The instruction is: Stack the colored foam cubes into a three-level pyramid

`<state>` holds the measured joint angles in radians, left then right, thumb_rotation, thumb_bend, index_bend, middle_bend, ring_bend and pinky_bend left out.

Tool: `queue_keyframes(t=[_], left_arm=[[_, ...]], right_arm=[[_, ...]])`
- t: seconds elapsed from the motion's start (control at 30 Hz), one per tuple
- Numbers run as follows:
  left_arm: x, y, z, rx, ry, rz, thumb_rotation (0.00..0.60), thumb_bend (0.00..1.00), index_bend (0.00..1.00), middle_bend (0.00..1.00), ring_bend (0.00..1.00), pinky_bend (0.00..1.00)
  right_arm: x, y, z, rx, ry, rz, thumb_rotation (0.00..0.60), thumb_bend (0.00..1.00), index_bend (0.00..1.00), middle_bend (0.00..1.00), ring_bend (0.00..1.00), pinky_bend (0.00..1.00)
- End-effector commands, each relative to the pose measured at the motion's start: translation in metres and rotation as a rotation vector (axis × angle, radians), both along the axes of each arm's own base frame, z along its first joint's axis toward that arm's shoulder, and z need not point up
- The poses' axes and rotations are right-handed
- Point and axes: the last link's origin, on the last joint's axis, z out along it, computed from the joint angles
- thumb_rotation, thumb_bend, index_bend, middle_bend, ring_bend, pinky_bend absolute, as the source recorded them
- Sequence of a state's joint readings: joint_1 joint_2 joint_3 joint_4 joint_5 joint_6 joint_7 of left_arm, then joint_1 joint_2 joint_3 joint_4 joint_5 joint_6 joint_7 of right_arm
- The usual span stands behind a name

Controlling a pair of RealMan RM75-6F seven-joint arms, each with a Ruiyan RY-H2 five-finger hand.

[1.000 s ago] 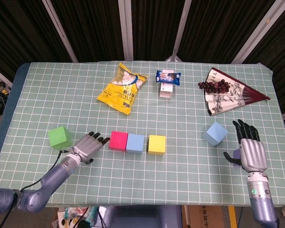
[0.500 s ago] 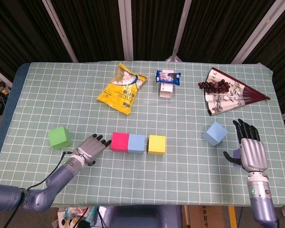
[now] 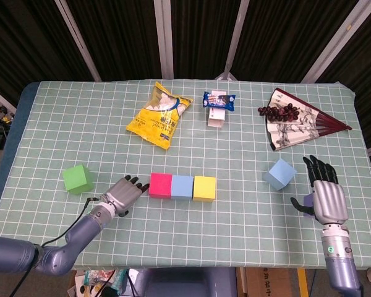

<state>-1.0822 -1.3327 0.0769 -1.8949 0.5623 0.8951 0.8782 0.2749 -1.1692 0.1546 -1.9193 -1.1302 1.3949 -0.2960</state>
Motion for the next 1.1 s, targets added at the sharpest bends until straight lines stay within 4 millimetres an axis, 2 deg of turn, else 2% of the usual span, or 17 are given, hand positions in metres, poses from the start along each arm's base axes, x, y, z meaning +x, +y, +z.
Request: queue_keyframes(t=[0.03, 0.9, 1.1], left_arm=[[0.001, 0.0, -0.001, -0.001, -0.002, -0.003, 0.6, 0.37, 0.07, 0.2, 0.1, 0.16], [0.012, 0.001, -0.014, -0.005, -0.03, -0.013, 0.6, 0.37, 0.07, 0.2, 0.1, 0.16], [0.012, 0.001, -0.011, 0.004, -0.026, -0.016, 0.6, 0.37, 0.07, 0.2, 0.1, 0.16]], right_arm=[[0.0, 0.0, 0.0, 0.001, 0.0, 0.0, 0.6, 0.24, 0.0, 0.0, 0.0, 0.0], [-0.001, 0.0, -0.001, 0.002, 0.008, -0.007, 0.6, 0.24, 0.0, 0.0, 0.0, 0.0], [-0.002, 0.0, -0.002, 0.006, 0.009, -0.008, 0.6, 0.24, 0.0, 0.0, 0.0, 0.0]])
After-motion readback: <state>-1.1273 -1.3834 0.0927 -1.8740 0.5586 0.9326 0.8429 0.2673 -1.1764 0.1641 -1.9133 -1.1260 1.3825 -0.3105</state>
